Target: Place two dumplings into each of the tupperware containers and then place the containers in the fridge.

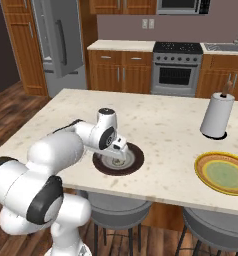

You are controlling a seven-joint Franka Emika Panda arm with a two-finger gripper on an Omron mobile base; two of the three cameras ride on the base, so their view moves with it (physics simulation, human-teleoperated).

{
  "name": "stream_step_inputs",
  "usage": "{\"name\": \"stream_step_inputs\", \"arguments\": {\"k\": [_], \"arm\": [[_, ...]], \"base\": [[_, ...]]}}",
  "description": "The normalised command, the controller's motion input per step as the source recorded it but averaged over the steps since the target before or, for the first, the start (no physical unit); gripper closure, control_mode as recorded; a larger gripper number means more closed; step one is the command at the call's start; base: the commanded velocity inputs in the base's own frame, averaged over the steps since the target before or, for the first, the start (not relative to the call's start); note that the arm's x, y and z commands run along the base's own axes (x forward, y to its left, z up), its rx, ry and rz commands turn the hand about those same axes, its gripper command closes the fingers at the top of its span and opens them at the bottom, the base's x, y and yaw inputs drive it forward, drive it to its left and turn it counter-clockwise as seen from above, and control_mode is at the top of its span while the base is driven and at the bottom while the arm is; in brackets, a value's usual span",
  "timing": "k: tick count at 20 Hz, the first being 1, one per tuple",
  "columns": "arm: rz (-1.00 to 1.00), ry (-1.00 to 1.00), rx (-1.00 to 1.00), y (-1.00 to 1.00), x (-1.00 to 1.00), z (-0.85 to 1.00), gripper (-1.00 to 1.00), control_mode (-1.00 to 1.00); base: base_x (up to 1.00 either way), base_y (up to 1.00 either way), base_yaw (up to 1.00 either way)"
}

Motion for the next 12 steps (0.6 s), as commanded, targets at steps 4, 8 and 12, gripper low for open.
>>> {"name": "stream_step_inputs", "arguments": {"k": [4, 8, 12], "arm": [[0.0, 0.12, 0.0, -0.29, 0.68, -0.38, -1.0, -1.0], [0.0, 0.08, 0.0, -0.44, 0.07, -0.25, -1.0, -1.0], [0.0, 0.02, 0.0, -0.24, 0.16, -0.43, -1.0, -1.0]], "base": [[0.0, 0.0, 0.0], [0.0, 0.0, 0.0], [0.0, 0.0, 0.0]]}}
